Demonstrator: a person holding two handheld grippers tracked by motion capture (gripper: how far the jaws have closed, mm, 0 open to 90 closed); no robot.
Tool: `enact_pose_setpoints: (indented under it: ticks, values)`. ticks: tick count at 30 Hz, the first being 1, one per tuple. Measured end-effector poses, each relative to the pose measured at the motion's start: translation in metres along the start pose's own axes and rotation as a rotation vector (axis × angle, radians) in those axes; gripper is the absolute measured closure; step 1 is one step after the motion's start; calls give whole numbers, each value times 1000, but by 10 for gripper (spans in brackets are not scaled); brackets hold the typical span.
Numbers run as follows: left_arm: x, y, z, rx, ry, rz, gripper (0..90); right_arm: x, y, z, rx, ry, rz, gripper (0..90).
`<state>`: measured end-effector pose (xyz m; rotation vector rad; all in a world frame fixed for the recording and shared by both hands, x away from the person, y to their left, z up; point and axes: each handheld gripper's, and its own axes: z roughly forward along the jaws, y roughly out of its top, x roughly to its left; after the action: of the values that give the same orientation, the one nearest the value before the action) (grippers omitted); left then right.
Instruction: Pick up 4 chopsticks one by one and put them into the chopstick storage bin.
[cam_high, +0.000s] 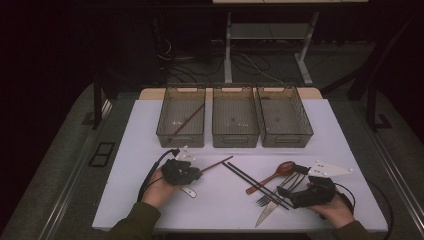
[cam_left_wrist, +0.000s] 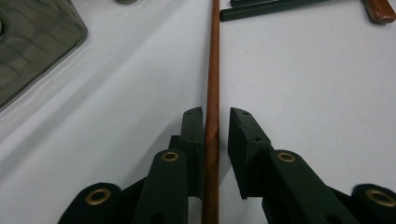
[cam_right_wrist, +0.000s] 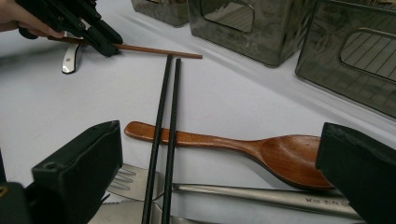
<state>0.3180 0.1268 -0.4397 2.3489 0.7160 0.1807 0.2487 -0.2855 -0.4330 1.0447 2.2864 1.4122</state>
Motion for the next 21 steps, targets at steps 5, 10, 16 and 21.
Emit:
enact_pose_setpoints:
  ticks: [5, 10, 16, 21]
  values:
    - [0, 0, 0, 4, 0, 2, 780, 0, 0, 0, -1, -1, 2, 9]
    - [1, 0, 0, 8, 0, 9, 814, 0, 0, 0, -1, -1, 2, 9]
    - [1, 0, 0, 12, -1, 13, 825, 0, 0, 0, -3, -1, 2, 9]
    - [0, 1, 0, 16, 1, 25, 828, 0, 0, -1, -3, 0, 3, 9]
